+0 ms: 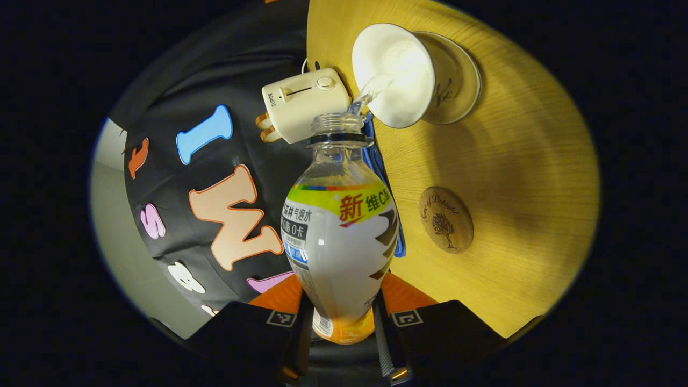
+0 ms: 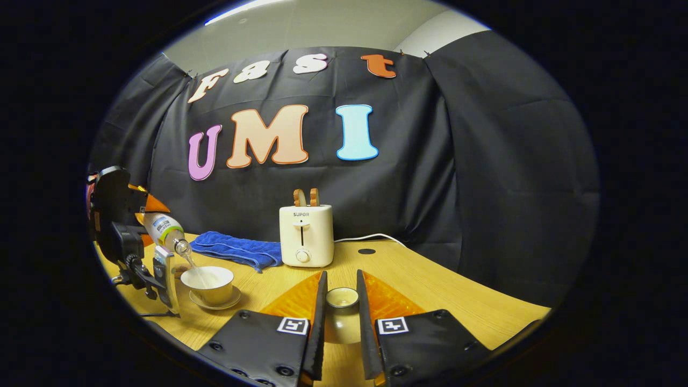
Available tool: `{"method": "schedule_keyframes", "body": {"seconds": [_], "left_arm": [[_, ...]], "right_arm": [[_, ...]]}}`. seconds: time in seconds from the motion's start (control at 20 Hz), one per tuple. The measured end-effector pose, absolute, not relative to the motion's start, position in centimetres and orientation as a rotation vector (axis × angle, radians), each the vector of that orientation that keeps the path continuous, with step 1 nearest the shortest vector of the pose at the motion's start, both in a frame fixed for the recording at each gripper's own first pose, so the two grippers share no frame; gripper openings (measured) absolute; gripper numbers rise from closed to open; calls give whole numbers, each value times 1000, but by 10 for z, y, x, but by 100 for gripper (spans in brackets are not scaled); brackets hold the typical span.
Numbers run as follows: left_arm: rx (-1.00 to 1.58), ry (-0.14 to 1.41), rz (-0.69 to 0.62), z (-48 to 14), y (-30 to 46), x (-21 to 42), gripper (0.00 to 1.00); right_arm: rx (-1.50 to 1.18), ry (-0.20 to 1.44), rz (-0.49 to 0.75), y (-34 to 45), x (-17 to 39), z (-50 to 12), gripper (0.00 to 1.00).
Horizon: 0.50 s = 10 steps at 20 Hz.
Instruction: Open the teacup lid with one hand, grasp the water bottle and pour water into the teacup with the other hand; after pouring, place the water bottle on the coaster and then close the teacup lid.
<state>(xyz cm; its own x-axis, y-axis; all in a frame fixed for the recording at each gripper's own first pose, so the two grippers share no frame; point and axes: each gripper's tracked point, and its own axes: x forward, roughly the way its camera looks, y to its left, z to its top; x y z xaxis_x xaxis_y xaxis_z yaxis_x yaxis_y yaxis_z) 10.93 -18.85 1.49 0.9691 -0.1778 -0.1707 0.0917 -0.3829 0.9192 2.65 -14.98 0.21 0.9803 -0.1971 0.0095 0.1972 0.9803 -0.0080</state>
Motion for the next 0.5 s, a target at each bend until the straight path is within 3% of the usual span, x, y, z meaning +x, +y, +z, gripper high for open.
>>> {"method": "schedule_keyframes", "body": {"seconds": [0.5], "left_arm": [[2079, -157, -254, 51, -199, 110, 48]], "right_arm": [[-10, -7, -201, -150, 27, 2, 34]]}}
